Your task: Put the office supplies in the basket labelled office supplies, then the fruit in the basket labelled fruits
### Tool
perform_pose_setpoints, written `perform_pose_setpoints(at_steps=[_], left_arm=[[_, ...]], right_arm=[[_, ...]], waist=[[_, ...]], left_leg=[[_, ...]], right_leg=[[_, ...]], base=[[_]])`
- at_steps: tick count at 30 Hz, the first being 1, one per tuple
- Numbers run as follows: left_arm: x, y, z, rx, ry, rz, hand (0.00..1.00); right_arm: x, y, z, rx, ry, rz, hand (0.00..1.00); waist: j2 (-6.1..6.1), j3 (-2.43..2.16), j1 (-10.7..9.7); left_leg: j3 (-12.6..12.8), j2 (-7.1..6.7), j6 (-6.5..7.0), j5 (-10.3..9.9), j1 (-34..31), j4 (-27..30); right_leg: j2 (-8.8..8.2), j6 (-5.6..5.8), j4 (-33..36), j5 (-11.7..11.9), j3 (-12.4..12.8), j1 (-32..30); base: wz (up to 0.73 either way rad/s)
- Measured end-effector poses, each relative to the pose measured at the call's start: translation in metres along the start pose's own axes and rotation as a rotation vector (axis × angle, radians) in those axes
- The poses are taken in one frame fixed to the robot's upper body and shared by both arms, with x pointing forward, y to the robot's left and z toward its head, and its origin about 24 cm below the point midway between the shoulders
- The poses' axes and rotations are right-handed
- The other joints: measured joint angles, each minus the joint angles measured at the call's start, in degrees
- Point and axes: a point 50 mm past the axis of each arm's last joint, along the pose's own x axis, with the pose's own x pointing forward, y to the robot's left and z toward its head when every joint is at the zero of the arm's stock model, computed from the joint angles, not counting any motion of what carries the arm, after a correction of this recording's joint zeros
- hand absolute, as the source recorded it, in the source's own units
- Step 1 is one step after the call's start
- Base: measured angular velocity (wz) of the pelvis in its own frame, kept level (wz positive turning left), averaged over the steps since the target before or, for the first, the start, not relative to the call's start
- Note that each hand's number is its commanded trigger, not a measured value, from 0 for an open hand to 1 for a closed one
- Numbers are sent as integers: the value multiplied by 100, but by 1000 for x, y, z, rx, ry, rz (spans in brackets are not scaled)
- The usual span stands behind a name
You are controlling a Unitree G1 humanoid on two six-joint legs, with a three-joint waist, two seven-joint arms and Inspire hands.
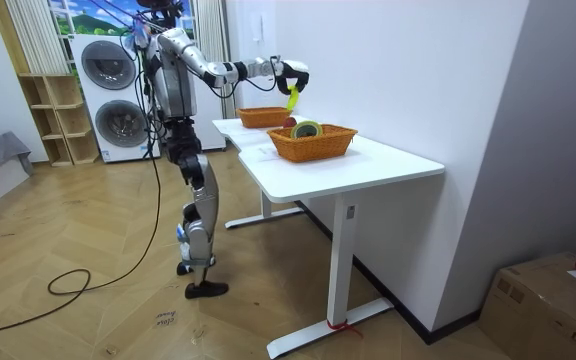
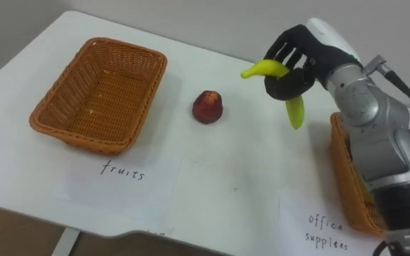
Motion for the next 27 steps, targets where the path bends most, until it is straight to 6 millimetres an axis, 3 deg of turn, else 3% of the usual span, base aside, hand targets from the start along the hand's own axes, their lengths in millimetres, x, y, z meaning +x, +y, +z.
perform_pose_setpoints(at_steps=[8,10,27], left_arm=[[0,-1,0,-9,0,1,0],[0,-2,-1,-20,4,-1,0],[-3,-9,-13,-3,47,-52,0]], right_arm=[[-1,-5,13,31,-58,-48,100],[-1,-3,20,57,-88,-53,100],[1,9,36,240,-158,-30,100]], waist=[[74,0,9],[119,30,26],[141,45,312]], left_leg=[[-14,-7,3,2,-12,2],[-16,-6,3,2,-10,1],[-122,-17,3,1,7,-31]], right_leg=[[-8,2,6,-1,-32,8],[-8,9,8,-6,-41,15],[-21,69,-6,-45,-59,79]], base=[[0],[0],[4]])
